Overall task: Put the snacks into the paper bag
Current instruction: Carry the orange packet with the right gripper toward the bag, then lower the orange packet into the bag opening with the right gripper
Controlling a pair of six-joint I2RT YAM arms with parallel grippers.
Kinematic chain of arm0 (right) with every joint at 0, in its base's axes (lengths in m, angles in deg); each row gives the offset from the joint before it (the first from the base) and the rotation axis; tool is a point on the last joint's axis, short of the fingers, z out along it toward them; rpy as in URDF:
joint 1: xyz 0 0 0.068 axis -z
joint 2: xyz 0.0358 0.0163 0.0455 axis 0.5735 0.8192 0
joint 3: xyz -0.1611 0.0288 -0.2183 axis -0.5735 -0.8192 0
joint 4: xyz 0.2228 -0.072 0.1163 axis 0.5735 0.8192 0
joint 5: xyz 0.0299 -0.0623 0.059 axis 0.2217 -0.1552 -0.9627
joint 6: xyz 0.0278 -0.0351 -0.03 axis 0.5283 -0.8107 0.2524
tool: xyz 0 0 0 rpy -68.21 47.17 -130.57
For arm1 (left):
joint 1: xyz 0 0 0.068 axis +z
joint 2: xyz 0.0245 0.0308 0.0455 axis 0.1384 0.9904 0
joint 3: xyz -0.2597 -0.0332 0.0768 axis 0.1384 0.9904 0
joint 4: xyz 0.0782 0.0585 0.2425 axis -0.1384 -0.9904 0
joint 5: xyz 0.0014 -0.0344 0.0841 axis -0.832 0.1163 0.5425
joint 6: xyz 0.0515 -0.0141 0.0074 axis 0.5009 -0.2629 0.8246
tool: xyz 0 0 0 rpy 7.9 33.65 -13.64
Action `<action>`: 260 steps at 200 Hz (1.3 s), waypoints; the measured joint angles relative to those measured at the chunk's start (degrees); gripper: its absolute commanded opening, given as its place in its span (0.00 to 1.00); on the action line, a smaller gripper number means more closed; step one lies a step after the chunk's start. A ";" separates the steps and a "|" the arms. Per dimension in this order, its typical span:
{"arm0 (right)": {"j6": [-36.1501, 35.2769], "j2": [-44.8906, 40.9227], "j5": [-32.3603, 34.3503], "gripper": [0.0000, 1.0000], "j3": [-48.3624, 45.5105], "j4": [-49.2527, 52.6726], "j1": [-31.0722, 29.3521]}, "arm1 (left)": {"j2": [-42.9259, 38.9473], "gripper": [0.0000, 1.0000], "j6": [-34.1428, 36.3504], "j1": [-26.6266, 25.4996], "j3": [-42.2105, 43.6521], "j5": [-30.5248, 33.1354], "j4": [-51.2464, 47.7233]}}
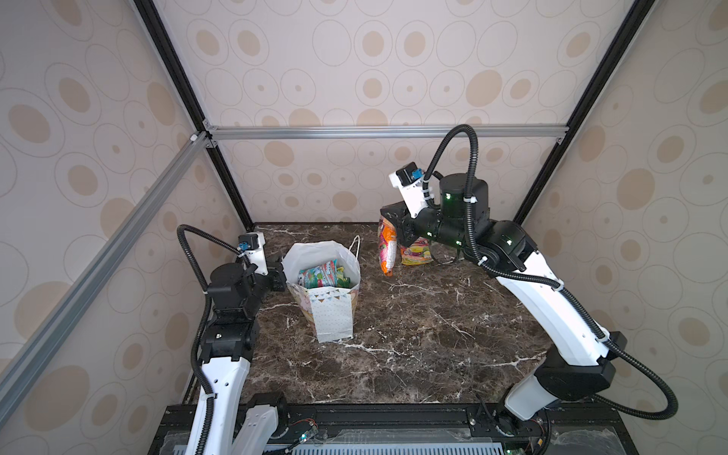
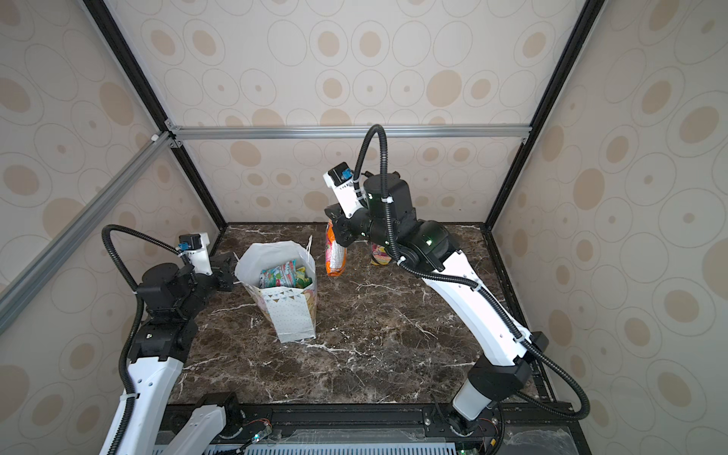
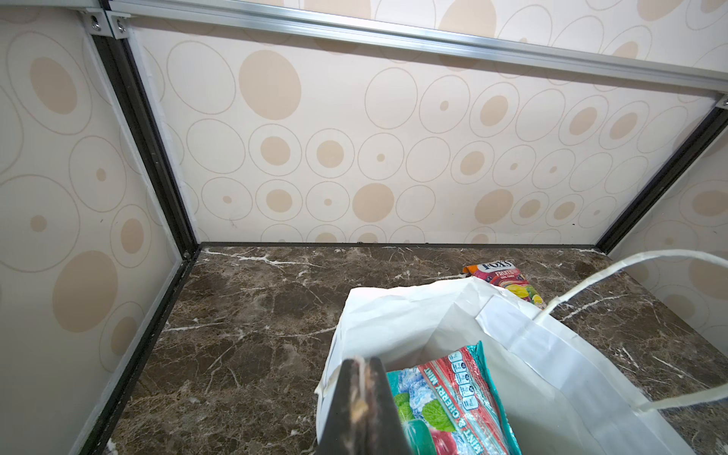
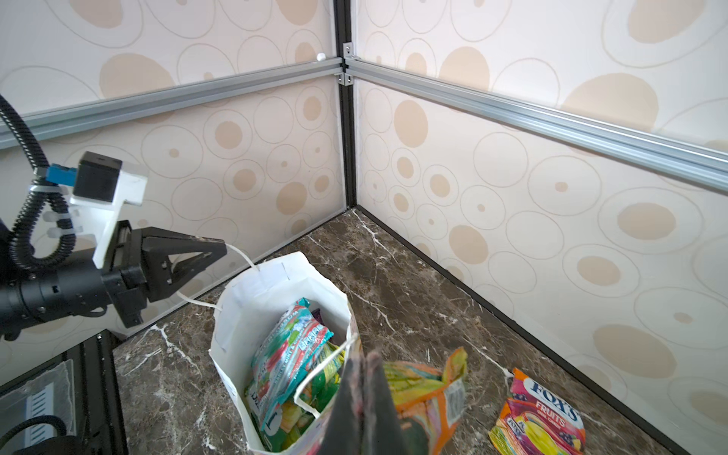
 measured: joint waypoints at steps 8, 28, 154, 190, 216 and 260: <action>-0.35 1.31 -0.04 0.00 1.86 0.33 -0.90 | 0.00 0.00 0.02 0.00 0.02 0.00 0.00; -0.98 4.42 -0.68 0.00 6.67 1.05 -2.73 | 0.00 0.00 0.00 0.00 0.02 0.00 0.00; -1.36 15.28 -4.70 0.00 24.11 0.00 -8.24 | 0.09 0.00 0.00 0.00 0.07 -0.02 0.00; -1.22 16.09 -5.75 0.00 24.87 -1.46 -8.70 | 0.07 0.00 0.00 0.00 0.07 0.00 0.02; -2.19 18.10 -4.42 0.00 25.44 -2.05 -8.74 | 0.07 0.00 0.00 0.00 0.07 0.00 0.02; -2.95 23.02 -3.28 0.00 25.46 -0.85 -8.35 | 0.07 0.00 0.00 0.00 0.11 0.00 0.02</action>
